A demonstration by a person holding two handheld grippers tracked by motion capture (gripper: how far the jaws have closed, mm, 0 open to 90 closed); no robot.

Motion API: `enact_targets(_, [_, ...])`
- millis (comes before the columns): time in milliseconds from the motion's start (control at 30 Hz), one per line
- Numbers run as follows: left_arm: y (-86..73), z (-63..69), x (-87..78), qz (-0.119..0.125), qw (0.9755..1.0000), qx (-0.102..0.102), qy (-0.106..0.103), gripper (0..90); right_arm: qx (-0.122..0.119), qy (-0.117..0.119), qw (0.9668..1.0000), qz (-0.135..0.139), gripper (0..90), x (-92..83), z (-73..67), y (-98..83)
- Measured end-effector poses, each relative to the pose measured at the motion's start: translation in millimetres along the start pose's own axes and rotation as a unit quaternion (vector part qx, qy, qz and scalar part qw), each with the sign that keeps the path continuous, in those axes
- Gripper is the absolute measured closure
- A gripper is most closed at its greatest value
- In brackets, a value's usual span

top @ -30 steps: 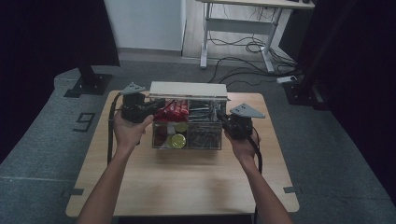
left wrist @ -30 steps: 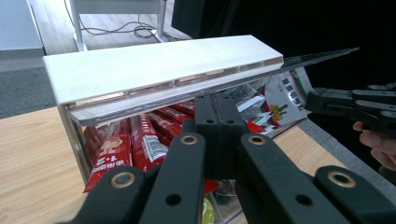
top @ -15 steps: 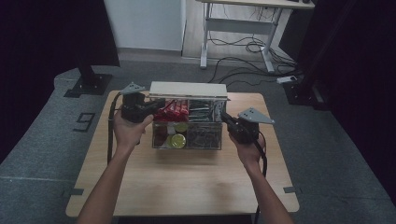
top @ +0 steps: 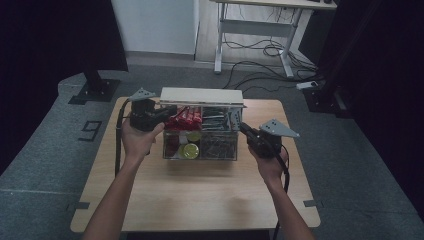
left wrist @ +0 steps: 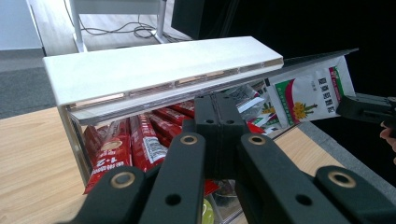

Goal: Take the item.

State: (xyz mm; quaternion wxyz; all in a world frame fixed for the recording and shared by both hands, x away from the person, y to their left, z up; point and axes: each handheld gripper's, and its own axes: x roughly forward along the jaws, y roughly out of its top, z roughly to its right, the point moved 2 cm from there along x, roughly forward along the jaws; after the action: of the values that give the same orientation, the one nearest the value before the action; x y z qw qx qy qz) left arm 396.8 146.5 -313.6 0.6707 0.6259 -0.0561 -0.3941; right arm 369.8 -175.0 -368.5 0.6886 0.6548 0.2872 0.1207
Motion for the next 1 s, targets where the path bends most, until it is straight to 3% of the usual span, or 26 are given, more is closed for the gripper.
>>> enact_targets(333, [0.1, -0.1, 0.0, 0.000, 1.0000, 0.000, 0.000, 90.0, 0.003, 0.000, 1.0000, 0.005, 89.6, -4.0, 1.4, -2.9])
enact_targets(1000, [0.2, 0.2, 0.0, -0.001, 1.0000, 0.001, 0.001, 90.0, 0.013, -0.003, 0.9993, 0.035, 89.7, -29.2, 11.7, 3.5])
